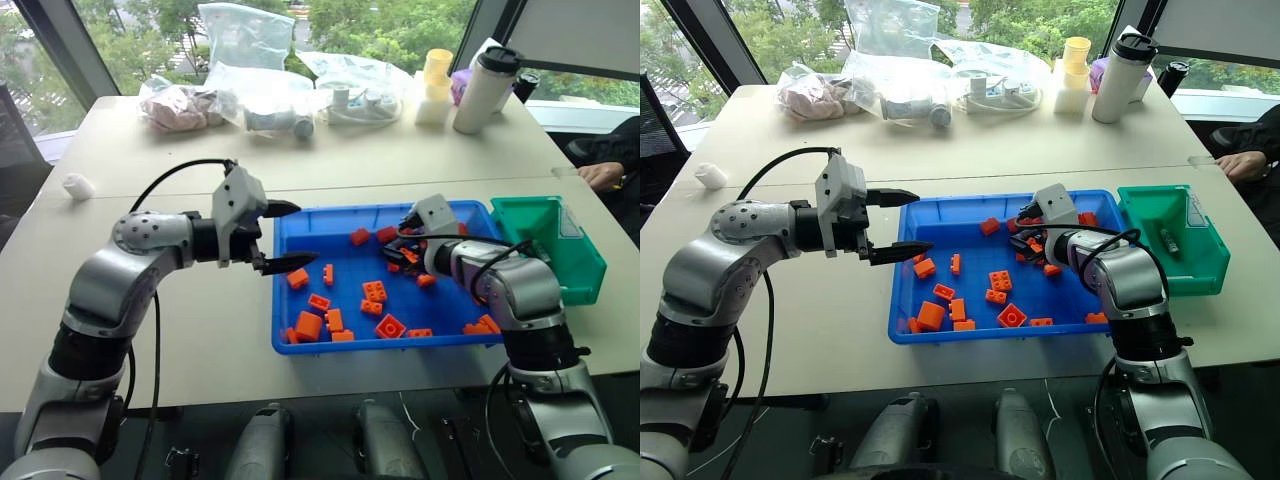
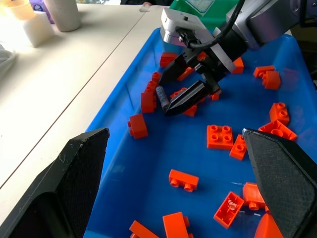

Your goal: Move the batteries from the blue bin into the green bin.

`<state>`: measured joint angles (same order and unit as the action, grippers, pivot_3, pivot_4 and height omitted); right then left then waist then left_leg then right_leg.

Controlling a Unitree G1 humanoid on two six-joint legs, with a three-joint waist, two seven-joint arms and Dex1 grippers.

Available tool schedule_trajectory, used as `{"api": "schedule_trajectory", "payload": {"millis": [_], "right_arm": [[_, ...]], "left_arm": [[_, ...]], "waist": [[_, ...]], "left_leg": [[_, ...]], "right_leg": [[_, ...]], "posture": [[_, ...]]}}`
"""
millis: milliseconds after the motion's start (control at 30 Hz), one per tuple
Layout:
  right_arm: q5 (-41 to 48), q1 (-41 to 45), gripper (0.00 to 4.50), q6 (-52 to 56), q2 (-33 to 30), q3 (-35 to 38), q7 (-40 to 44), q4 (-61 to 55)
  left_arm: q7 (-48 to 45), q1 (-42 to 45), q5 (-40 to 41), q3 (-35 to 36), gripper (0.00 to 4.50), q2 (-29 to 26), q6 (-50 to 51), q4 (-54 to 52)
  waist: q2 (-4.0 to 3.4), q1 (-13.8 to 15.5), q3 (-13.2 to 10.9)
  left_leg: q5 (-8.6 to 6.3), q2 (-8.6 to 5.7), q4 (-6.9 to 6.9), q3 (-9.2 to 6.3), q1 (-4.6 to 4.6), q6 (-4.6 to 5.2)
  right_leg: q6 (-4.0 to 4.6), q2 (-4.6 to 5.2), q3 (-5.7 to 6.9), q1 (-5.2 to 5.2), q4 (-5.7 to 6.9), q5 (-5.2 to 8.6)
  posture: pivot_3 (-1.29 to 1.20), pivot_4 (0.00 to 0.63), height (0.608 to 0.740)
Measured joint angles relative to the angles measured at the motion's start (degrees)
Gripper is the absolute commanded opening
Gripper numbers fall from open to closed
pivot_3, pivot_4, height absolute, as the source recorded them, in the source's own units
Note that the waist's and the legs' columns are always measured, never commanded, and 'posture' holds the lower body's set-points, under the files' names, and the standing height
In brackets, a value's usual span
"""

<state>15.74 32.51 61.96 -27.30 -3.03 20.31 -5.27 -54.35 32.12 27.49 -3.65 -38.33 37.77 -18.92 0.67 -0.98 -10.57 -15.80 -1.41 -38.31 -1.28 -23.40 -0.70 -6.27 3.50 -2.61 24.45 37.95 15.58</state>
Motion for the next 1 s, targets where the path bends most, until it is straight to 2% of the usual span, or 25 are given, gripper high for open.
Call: {"api": "schedule_trajectory", "payload": {"millis": [67,333,533,600,767,833,1000], "right_arm": [[-0.6,0.3,2.29,-0.6,0.0,-0.6,0.3,0.5],[-1.0,0.3,2.29,-0.7,0.2,-1.1,0.9,0.2],[0.3,1.3,2.29,4.8,-2.1,0.1,2.0,-6.6],[1.5,2.9,2.29,6.5,-3.8,2.1,2.6,-10.5],[1.3,4.3,2.29,8.5,-13.9,10.8,2.8,-14.8],[0.4,1.1,2.29,6.5,-18.0,12.5,3.5,-14.6],[-1.5,-5.8,2.29,3.1,-21.5,17.1,3.5,-10.1]], "left_arm": [[0.0,0.0,0.0,-0.1,4.5,0.1,0.0,0.0],[0.0,0.0,-0.5,-0.1,4.5,0.1,0.0,0.0],[-0.6,0.0,-0.5,-0.1,4.5,0.1,0.0,0.0],[-0.9,0.8,-0.5,-0.2,4.5,1.1,-0.7,0.8],[-2.8,7.0,-0.6,-3.8,4.5,7.2,-3.9,5.1],[-4.0,7.7,-0.9,-4.9,4.5,8.1,-5.3,7.2],[-5.9,9.8,-1.2,-6.6,4.5,11.5,-8.0,11.8]], "waist": [[0.0,0.0,0.0],[0.0,0.0,0.0],[0.0,0.0,0.0],[-0.01,0.1,0.0],[0.03,1.4,0.0],[0.03,1.4,0.0],[0.03,1.0,0.0]], "left_leg": [[0.0,0.0,0.0,0.0,0.0,0.0],[0.0,0.0,0.0,0.0,0.0,0.0],[0.0,0.0,0.0,0.0,-0.01,0.0],[0.0,0.0,0.0,-0.02,-0.01,0.0],[-0.02,-0.08,-0.02,-0.09,-0.08,0.03],[-0.01,-0.05,0.04,-0.08,-0.07,0.03],[-0.01,-0.02,0.04,-0.03,-0.05,0.03]], "right_leg": [[0.0,0.0,0.0,0.0,0.0,0.0],[0.0,0.0,0.0,0.0,0.0,0.0],[0.0,0.01,0.0,0.0,-0.01,0.0],[0.0,0.01,0.01,0.0,-0.01,0.0],[0.0,0.07,0.11,-0.12,-0.24,0.0],[0.0,0.03,0.1,-0.11,-0.26,0.0],[0.0,0.0,0.06,-0.11,-0.23,0.0]], "posture": [[0.0,0.15,0.74],[0.0,0.15,0.74],[0.0,0.15,0.74],[0.0,0.15,0.74],[0.0,0.15,0.74],[0.0,0.15,0.74],[0.0,0.15,0.74]]}}
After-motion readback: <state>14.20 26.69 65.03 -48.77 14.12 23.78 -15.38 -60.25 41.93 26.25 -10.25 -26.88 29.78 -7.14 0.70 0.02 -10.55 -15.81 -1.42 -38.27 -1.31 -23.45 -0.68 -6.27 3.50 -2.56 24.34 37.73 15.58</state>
